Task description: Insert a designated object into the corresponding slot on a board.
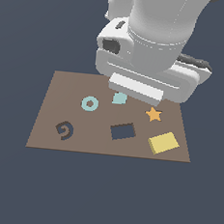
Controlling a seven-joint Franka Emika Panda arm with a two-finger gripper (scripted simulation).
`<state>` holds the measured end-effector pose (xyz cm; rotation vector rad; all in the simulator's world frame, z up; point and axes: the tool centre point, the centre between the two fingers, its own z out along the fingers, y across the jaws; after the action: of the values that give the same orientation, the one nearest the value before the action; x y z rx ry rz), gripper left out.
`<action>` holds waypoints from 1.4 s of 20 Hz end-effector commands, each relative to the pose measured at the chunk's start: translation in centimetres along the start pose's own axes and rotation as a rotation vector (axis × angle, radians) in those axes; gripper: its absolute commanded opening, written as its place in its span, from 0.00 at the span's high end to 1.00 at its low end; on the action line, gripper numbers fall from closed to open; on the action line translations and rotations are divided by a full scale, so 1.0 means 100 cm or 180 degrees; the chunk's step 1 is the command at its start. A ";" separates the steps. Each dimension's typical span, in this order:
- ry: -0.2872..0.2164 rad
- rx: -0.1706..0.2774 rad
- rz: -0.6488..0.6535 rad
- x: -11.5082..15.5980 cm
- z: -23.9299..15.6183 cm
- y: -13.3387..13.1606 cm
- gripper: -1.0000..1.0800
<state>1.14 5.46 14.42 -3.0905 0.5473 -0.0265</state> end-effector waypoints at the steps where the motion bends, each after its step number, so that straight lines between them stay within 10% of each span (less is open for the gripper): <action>1: -0.0003 -0.0004 0.0225 -0.002 0.008 -0.012 0.04; 28: -0.0036 -0.0037 0.2483 0.037 0.088 -0.124 0.04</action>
<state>8.66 15.67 6.00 -2.6743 1.6492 -0.0030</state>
